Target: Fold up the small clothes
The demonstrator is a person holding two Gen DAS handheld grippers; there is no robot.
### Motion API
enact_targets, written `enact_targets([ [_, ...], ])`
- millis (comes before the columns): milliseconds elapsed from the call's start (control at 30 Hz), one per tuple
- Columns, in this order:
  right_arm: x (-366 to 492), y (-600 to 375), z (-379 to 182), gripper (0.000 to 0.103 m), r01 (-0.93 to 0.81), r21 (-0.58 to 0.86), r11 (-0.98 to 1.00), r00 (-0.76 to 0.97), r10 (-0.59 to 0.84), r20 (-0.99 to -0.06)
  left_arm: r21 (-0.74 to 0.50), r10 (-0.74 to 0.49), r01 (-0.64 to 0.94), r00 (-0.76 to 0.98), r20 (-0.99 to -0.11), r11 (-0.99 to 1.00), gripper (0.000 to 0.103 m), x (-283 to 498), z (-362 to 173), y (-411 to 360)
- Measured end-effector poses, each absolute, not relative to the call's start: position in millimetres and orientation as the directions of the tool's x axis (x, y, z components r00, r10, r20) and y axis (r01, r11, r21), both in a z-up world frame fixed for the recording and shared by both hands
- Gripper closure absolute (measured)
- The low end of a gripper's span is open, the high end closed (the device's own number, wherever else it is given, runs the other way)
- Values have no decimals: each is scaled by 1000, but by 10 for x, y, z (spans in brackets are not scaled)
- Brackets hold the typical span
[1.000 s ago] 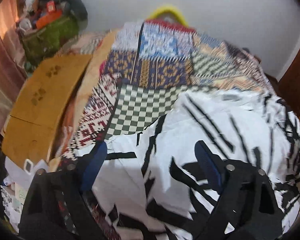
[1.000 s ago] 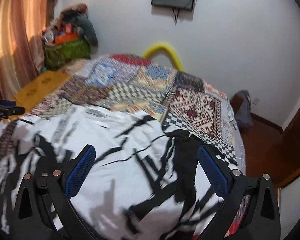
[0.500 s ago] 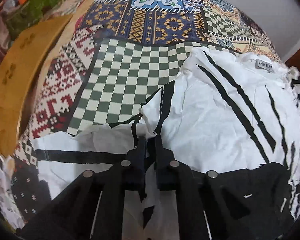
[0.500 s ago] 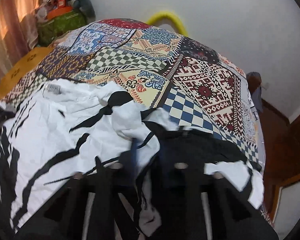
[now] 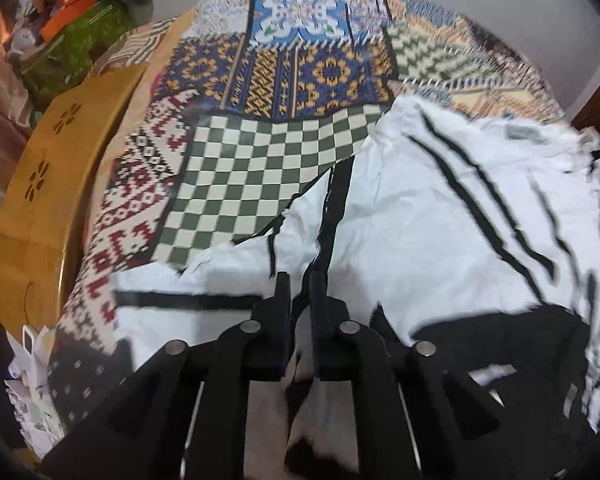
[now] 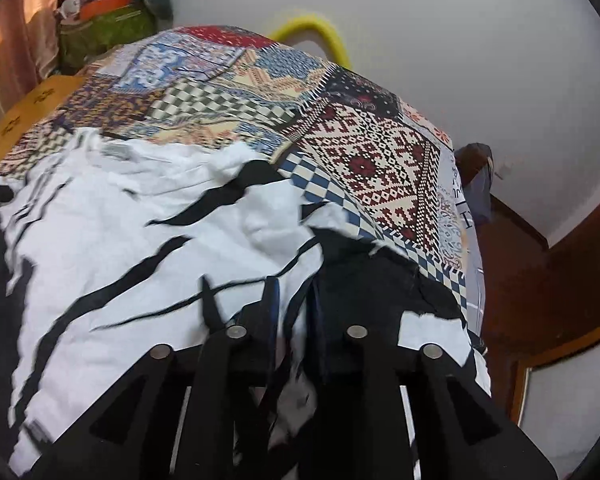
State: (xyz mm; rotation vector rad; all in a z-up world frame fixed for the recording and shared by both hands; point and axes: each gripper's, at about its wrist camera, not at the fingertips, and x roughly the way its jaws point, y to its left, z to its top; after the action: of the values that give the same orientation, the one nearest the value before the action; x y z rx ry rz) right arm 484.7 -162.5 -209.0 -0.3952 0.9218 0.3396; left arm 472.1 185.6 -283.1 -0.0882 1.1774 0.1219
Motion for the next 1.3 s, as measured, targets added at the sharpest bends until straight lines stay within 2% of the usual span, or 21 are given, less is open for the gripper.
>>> enact_targets([
  [33, 4786, -1642, -2030, 78, -448, -161, 879, 562, 137, -816, -14, 45, -148, 386, -921, 989, 84, 4663, -2772, 1891],
  [67, 4731, -1648, -1989, 70, -448, -148, 882, 564, 150, -812, -30, 39, -162, 403, -914, 986, 74, 4580, -2673, 1953],
  [100, 4665, -1662, -1923, 61, -450, -126, 884, 570, 176, -802, -43, 36, -177, 421, -906, 983, 69, 4495, -2580, 2015],
  [167, 4539, -1660, -1818, 55, -454, -101, 885, 588, 213, -780, -63, 37, -203, 454, -890, 977, 55, 4336, -2405, 2143],
  [267, 4373, -1631, -1680, 53, -466, -68, 882, 597, 258, -759, -96, 35, -251, 474, -880, 963, 51, 4117, -2219, 2338],
  [400, 4150, -1551, -1535, 40, -492, -26, 870, 600, 318, -734, -150, 4, -299, 459, -888, 942, 49, 3808, -2170, 2521],
  [500, 4002, -1473, -1508, 39, -516, -4, 857, 586, 350, -731, -179, -20, -321, 442, -897, 930, 47, 3583, -2248, 2566],
  [767, 3692, -1253, -1727, 35, -568, 56, 821, 501, 399, -768, -319, -184, -360, 363, -914, 877, 47, 3196, -2702, 2513],
  [933, 3631, -1123, -2033, 35, -581, 79, 810, 424, 384, -820, -477, -340, -401, 368, -866, 782, 46, 3234, -2960, 2541],
  [1067, 3591, -1053, -2184, 35, -595, 81, 799, 384, 371, -846, -543, -383, -426, 407, -829, 724, 46, 3396, -3070, 2645],
  [1167, 3566, -1045, -2270, 35, -609, 90, 788, 358, 374, -856, -544, -365, -420, 436, -823, 727, 48, 3530, -3076, 2668],
  [1200, 3562, -1044, -2292, 35, -611, 92, 787, 353, 374, -858, -533, -350, -417, 440, -827, 736, 50, 3572, -3077, 2664],
  [1233, 3562, -1041, -2318, 35, -611, 95, 786, 346, 374, -860, -517, -331, -414, 442, -834, 749, 59, 3605, -3074, 2666],
  [1267, 3563, -1042, -2348, 35, -612, 102, 785, 337, 375, -864, -485, -299, -413, 437, -848, 771, 77, 3643, -3069, 2658],
  [1300, 3568, -1043, -2371, 35, -611, 105, 785, 333, 374, -866, -423, -243, -415, 419, -875, 806, 88, 3697, -3062, 2625],
])
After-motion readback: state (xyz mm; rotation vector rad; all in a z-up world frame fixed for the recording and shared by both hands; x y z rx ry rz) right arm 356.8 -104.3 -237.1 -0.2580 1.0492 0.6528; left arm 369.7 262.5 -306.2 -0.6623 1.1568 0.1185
